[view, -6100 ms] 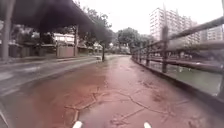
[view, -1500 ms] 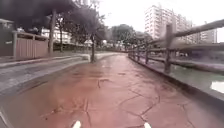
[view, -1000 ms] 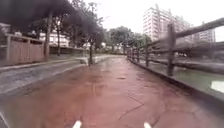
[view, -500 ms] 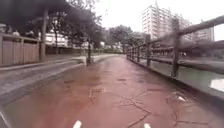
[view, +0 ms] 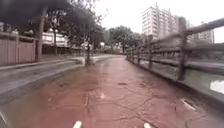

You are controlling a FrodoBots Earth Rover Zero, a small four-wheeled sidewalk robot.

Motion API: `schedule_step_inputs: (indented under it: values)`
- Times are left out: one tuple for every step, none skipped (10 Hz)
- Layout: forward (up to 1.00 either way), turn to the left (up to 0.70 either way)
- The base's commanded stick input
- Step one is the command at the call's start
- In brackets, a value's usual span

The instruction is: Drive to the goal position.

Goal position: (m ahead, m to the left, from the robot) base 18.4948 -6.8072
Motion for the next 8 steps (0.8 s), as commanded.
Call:
schedule_step_inputs:
  values:
    - [0.5,0.0]
    - [0.5,0.0]
    - [0.5,0.0]
    - [0.5,0.0]
    - [0.5,0.0]
    - [0.5,0.0]
    - [0.5,0.0]
    - [0.5,0.0]
